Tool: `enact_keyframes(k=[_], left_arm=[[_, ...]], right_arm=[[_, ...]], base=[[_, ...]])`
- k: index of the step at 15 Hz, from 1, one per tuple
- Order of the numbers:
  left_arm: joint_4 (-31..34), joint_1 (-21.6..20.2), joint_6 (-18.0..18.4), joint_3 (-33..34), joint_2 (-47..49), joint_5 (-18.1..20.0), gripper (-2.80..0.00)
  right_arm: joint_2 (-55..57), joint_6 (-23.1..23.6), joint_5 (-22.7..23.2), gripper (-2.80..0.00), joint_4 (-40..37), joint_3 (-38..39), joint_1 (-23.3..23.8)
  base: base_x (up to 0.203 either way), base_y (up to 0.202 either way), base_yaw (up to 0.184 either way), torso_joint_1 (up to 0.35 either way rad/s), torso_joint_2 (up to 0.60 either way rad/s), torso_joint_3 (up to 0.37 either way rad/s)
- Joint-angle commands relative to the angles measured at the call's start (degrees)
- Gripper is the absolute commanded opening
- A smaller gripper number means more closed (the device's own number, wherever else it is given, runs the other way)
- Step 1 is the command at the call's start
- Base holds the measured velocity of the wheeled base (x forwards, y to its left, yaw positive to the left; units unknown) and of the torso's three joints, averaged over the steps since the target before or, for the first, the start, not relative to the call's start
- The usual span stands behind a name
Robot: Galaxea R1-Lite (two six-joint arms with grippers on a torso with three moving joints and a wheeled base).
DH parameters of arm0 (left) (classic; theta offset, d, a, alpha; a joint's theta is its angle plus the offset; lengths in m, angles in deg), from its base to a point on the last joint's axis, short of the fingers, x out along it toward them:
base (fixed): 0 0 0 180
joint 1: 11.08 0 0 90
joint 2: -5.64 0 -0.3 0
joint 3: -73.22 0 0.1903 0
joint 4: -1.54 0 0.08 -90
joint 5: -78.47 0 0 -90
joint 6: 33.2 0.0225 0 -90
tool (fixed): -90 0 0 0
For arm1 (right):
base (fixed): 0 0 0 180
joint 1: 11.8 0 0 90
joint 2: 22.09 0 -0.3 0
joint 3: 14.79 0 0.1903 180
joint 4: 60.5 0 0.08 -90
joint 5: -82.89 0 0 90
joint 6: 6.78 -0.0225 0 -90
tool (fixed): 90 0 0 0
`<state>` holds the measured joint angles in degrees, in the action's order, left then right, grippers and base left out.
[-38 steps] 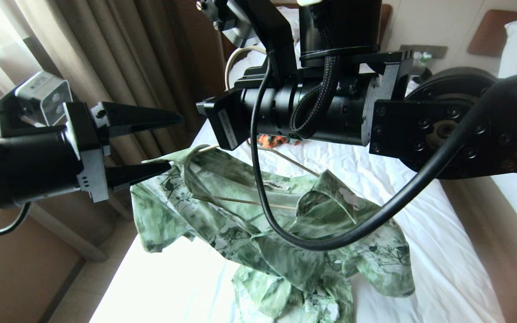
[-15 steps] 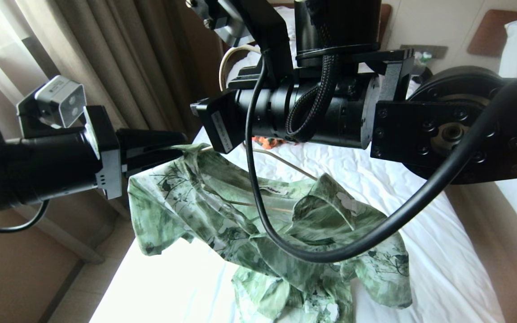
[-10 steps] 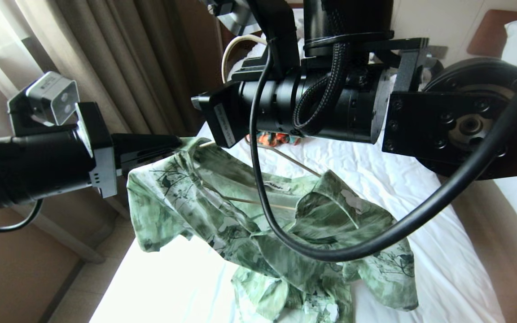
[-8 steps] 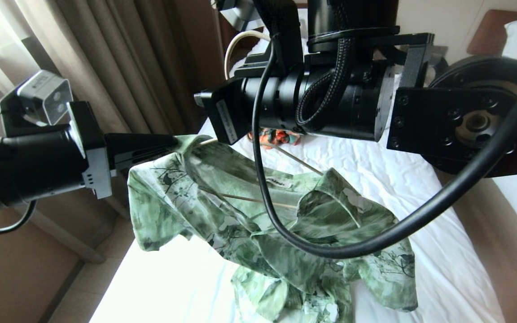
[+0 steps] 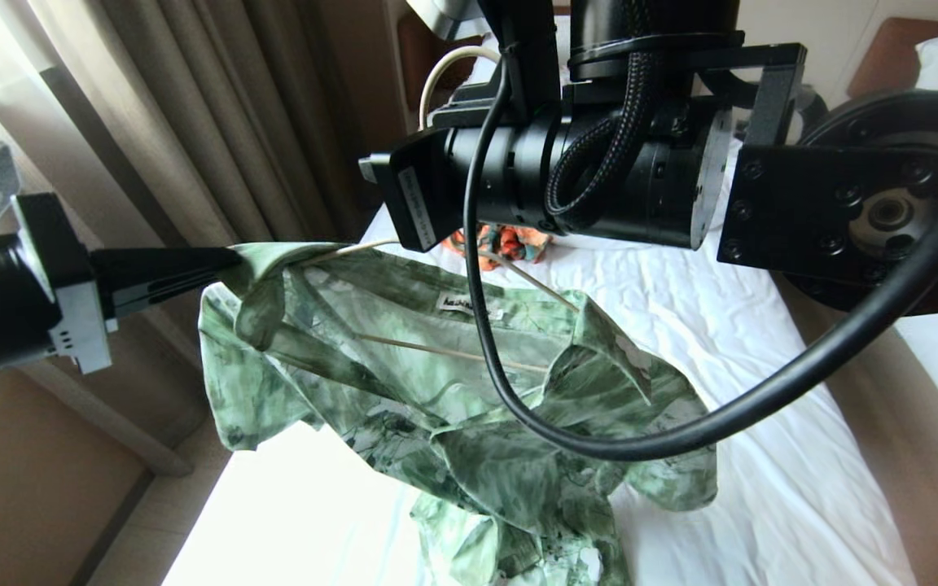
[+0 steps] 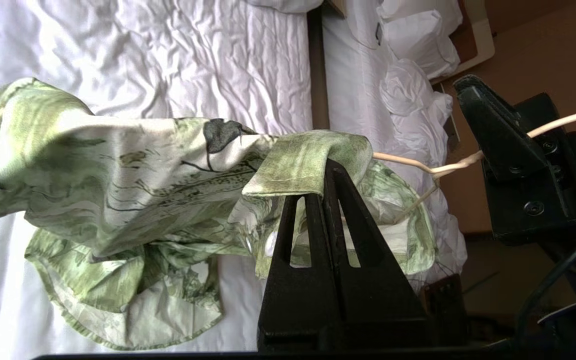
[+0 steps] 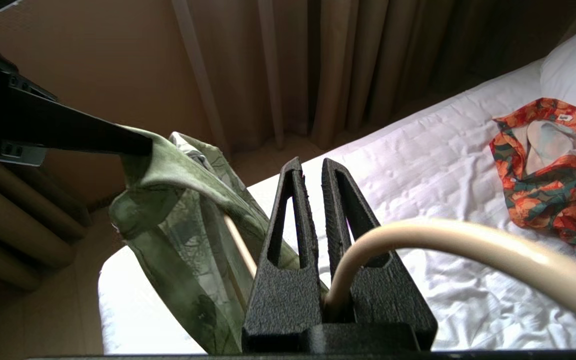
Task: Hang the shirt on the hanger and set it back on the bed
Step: Take the clothes hanger out of the clothes
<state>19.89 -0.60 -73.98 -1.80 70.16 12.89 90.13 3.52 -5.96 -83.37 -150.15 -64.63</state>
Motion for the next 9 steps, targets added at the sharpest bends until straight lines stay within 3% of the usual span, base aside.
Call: enact_keyframes(k=[1, 6, 9], left_arm=[[0.9, -2.1, -0.1, -0.2, -1.5, 0.1, -2.8], [5.3, -12.6, 5.3, 0.6, -1.0, 2.5, -2.8], [5.7, -22.1, 8.3, 0.3, 1.1, 9.3, -2.8]], right_arm=[[-0.1, 0.1, 0.0, -2.8, 0.0, 0.0, 0.0], [-0.4, 0.0, -0.1, -2.8, 0.0, 0.7, 1.0], [-0.5, -0.1, 0.0, -2.8, 0.3, 1.3, 2.4]], base=[[0.0, 0.0, 0.0, 0.0, 0.0, 0.0], [0.0, 0.0, 0.0, 0.0, 0.0, 0.0], [0.0, 0.0, 0.0, 0.0, 0.0, 0.0]])
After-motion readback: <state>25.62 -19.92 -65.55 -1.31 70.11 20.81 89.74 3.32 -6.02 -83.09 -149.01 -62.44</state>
